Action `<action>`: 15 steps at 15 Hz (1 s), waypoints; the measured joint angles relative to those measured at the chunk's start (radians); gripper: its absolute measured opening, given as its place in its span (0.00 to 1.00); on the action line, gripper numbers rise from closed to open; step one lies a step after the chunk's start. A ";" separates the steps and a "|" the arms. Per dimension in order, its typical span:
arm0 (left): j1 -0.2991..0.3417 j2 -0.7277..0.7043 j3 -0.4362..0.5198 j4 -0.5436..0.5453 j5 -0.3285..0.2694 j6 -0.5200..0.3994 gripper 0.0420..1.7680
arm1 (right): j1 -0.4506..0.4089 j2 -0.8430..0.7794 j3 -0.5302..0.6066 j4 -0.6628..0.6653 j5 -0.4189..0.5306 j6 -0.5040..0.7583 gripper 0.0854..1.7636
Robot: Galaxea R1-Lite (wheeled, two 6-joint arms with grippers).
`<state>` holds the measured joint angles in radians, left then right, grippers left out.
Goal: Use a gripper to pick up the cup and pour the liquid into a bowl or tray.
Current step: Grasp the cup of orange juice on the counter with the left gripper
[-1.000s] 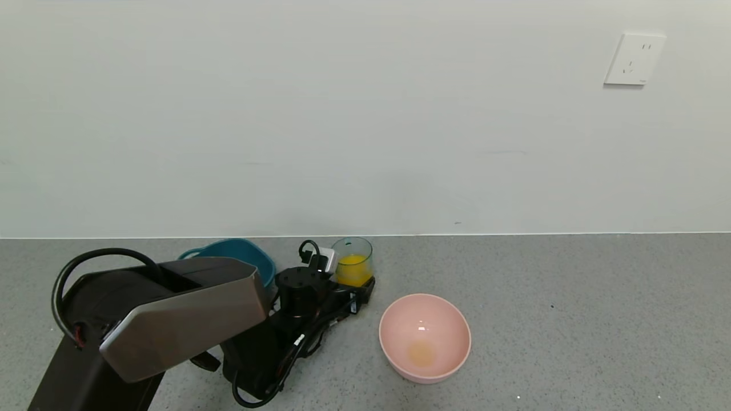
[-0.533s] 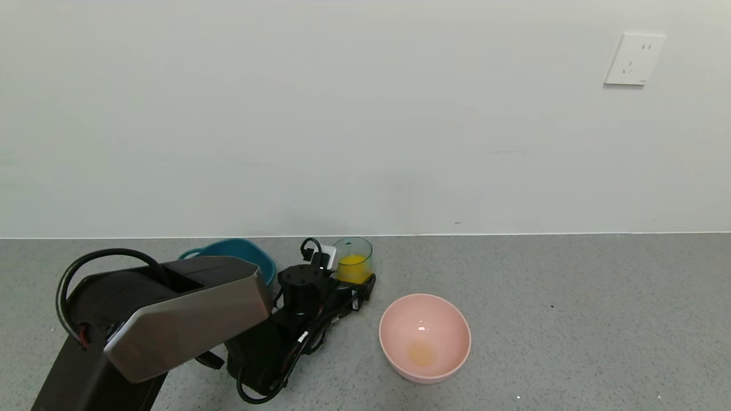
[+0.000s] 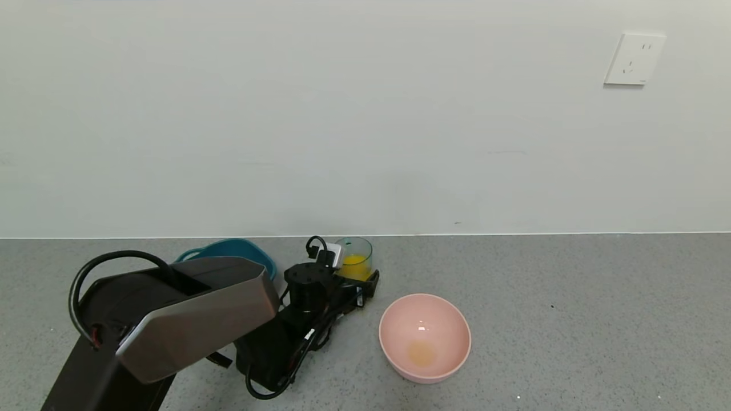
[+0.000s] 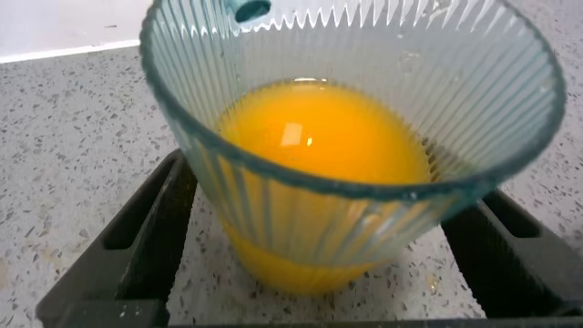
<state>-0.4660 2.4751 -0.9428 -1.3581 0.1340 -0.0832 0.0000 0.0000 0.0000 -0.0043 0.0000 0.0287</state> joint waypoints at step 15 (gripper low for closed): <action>-0.001 0.011 -0.040 0.040 0.018 0.013 0.74 | 0.000 0.000 0.000 0.000 0.000 0.000 0.97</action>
<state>-0.4674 2.4866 -0.9832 -1.3185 0.1519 -0.0706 0.0000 0.0000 0.0000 -0.0038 0.0000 0.0291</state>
